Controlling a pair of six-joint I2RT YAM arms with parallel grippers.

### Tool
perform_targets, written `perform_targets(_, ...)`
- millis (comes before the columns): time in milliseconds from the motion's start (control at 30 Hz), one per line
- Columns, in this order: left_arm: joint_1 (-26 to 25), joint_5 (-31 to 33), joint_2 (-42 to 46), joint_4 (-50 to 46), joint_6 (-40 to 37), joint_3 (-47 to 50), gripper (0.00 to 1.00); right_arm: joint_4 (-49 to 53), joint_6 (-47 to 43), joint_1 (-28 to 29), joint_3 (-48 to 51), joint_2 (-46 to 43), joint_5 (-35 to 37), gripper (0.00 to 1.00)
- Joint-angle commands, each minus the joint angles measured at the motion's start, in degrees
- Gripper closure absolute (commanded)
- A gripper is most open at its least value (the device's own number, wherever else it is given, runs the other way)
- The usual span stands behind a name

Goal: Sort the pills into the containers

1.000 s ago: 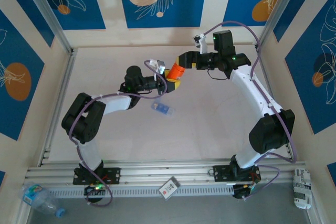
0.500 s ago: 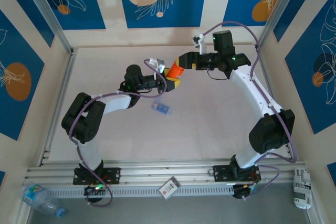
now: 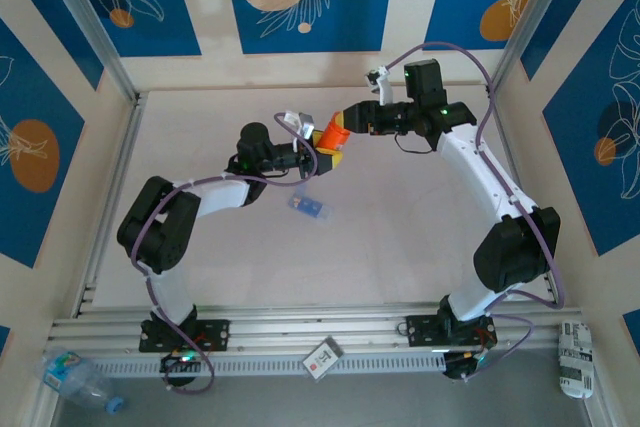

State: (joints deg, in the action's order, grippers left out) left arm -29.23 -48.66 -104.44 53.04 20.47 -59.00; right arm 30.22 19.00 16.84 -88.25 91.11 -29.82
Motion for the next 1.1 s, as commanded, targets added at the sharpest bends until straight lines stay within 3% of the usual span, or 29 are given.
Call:
perform_targets(0, 0.5, 0.4, 0.4, 1.3, -1.6, -2.5, 1.00, 0.6, 1.7, 1.5, 2.0, 0.2, 0.4, 0.59)
perform_targets(500, -3.1, 19.9, 7.2, 4.0, -12.3, 3.5, 1.00, -5.6, 19.2, 9.0, 9.7, 0.1, 17.3, 0.63)
perform_targets(933, -4.4, 21.9, 5.2, 6.1, -12.8, 4.0, 1.00, -5.0, 21.7, 9.9, 8.9, -0.2, 20.0, 0.61)
perform_targets(1067, -4.2, 20.9, 4.0, 6.3, -12.2, 4.0, 1.00, -3.3, 20.5, 7.4, 6.3, -1.0, 18.3, 0.54)
